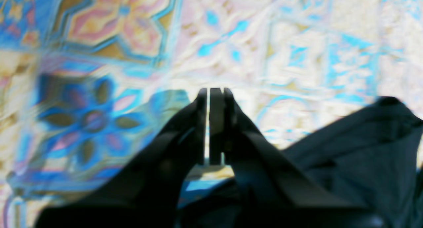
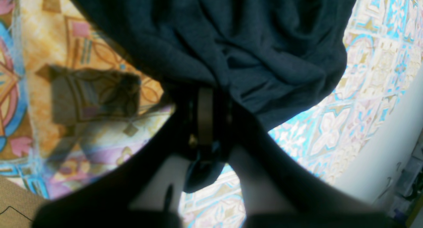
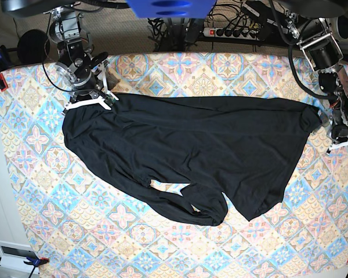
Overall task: Layout the t-shirt on the table in an organized manner, then fold the t-shirt properly
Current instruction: 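Grasp the shirt side with the left gripper and pull it outward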
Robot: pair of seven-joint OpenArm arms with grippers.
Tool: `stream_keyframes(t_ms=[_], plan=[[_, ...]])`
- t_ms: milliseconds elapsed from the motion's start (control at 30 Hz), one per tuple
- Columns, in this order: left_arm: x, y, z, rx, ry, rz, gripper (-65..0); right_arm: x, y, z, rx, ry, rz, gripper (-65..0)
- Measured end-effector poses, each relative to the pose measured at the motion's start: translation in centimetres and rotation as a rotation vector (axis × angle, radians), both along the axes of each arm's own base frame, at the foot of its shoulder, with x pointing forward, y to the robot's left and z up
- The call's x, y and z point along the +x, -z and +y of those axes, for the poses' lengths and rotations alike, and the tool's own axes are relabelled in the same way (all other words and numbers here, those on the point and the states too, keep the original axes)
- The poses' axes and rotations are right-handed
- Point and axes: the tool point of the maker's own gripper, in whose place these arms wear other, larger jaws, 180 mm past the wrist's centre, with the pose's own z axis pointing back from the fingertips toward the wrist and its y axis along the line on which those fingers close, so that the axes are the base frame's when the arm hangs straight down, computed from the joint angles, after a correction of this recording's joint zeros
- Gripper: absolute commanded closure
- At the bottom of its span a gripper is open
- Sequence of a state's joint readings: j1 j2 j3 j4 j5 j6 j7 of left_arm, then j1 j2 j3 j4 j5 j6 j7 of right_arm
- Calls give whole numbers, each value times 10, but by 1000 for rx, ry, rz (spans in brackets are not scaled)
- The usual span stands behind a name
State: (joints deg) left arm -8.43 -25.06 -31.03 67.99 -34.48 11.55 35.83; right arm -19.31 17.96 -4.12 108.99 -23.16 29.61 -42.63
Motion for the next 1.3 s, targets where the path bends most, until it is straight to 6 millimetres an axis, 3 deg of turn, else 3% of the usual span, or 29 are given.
stream_keyframes(t_ms=[133, 267, 433, 833, 967, 1067, 1200, 1300], plan=[[3, 7, -15, -57, 39, 18, -4, 0, 0, 0, 0, 0, 0, 0], [0, 8, -15, -62, 37, 35, -8, 0, 1, 3, 1, -8, 2, 0], [4, 2, -16, -56, 47, 21, -66, -5, 5, 18, 18, -45, 18, 0], [7, -6, -13, -36, 39, -1, -101, -4, 4, 16, 9, -43, 16, 0], [28, -23, -35, 7, 123, -34, -114, -4, 4, 16, 9, -43, 16, 0], [41, -29, -60, 0, 186, -59, -173, -4, 4, 16, 9, -43, 16, 0], [49, -31, -73, 27, 225, -51, -263, -4, 4, 15, 8, -43, 16, 0], [63, -31, -96, 23, 297, -52, -301, -4, 4, 16, 10, -43, 16, 0]])
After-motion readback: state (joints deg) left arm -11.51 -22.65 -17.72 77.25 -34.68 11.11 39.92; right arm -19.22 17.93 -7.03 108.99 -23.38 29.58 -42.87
